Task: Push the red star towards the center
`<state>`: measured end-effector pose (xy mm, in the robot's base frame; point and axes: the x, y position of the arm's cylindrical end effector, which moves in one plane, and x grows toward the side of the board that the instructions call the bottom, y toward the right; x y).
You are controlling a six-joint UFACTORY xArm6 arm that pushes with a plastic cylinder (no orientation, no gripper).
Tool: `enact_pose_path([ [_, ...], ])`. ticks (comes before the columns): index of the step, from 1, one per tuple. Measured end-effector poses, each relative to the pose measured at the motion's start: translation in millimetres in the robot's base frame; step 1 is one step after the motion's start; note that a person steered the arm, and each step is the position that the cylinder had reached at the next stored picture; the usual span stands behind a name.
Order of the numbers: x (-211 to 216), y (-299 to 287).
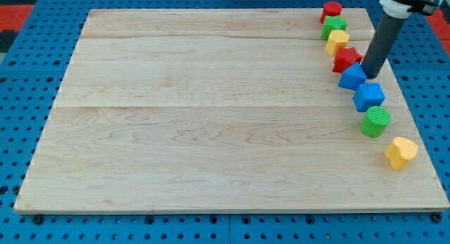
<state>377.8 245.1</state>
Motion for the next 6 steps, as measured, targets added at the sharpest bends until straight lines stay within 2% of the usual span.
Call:
enact_pose_path([
  [3,-9.5,24.7],
  [4,-38.5,-1.8],
  [5,-32.2,-35.1],
  [6,-11.0,-101.8],
])
